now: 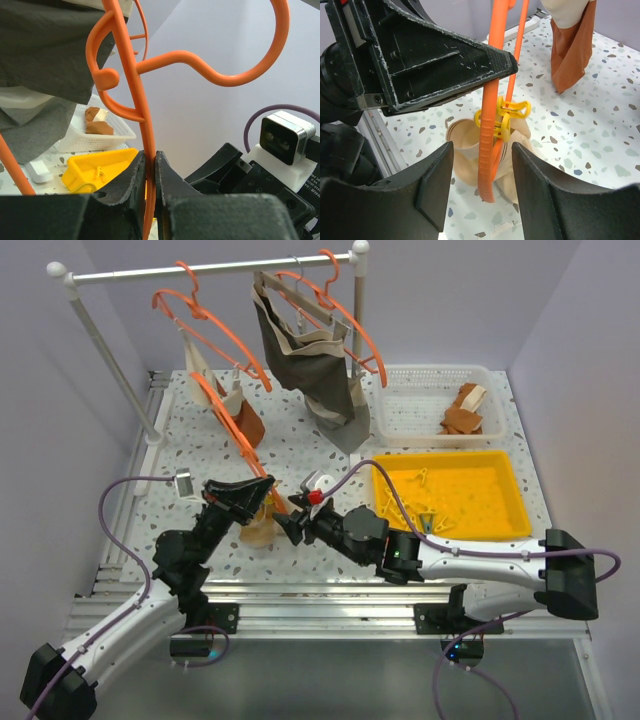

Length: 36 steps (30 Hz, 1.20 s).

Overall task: Clip the underwear to the hanger
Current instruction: Pick up the hanger at the center of the board.

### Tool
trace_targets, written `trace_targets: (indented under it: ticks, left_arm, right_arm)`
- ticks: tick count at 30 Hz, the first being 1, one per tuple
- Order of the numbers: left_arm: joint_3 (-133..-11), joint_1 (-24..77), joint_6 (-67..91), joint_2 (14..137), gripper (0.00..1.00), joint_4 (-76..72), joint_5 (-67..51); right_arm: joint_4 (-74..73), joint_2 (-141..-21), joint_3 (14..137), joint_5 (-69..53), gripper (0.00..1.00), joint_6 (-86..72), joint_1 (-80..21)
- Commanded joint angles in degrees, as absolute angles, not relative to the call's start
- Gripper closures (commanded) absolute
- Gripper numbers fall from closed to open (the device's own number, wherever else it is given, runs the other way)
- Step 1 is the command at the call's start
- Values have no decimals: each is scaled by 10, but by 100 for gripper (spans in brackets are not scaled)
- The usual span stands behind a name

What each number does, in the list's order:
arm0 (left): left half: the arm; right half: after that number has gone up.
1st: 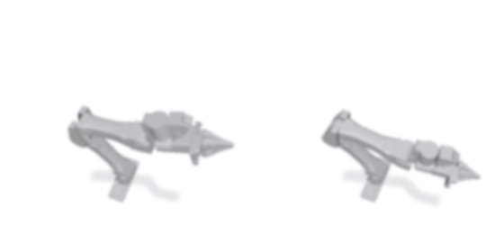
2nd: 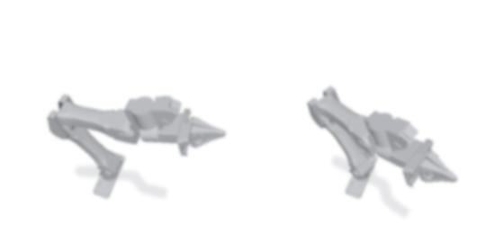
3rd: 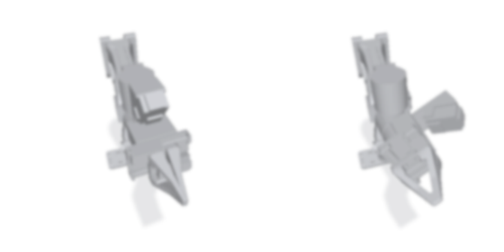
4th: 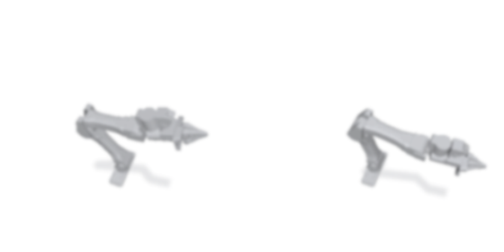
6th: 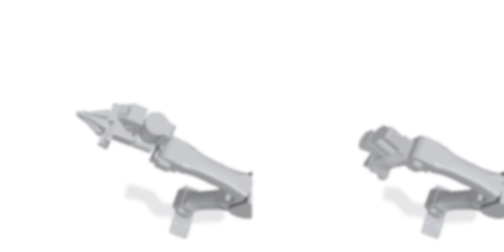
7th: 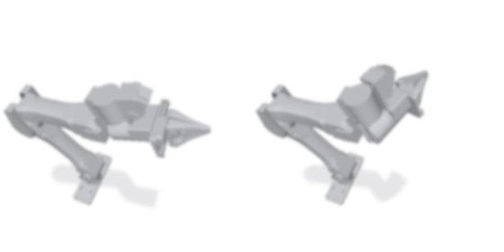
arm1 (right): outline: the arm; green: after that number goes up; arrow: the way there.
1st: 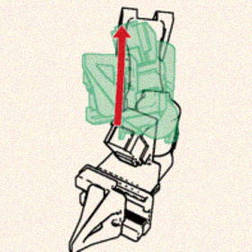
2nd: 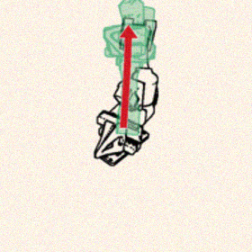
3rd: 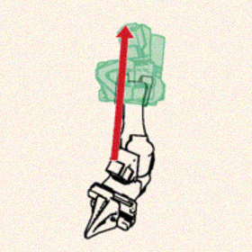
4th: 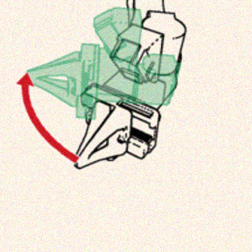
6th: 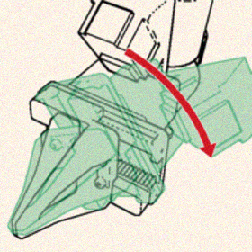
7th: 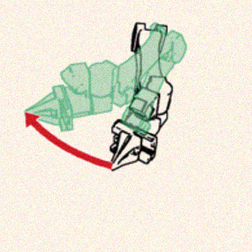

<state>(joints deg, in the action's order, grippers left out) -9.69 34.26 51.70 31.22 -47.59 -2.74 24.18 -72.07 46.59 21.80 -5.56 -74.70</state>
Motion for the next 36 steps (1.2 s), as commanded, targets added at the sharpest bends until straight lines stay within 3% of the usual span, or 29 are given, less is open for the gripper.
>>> trace_targets:
  ticks: [1, 16, 27, 31, 36]
  left_arm:
    - [-120, 345, 506, 304, 99, -492, -23]
    - [-113, 345, 515, 296, 100, -506, -24]
    - [-99, 345, 536, 285, 100, -530, -33]
    - [-98, 345, 531, 274, 100, -513, -24]
    - [-93, 344, 515, 258, 96, -473, -2]
  right_arm:
    - [250, -729, 475, 234, 46, -42, -750]
    - [252, -774, 472, 238, 48, -50, -749]
    - [282, -810, 475, 251, 66, -41, -750]
    - [273, -802, 480, 258, 90, -36, -749]
    - [209, -767, 495, 286, 100, -40, -749]
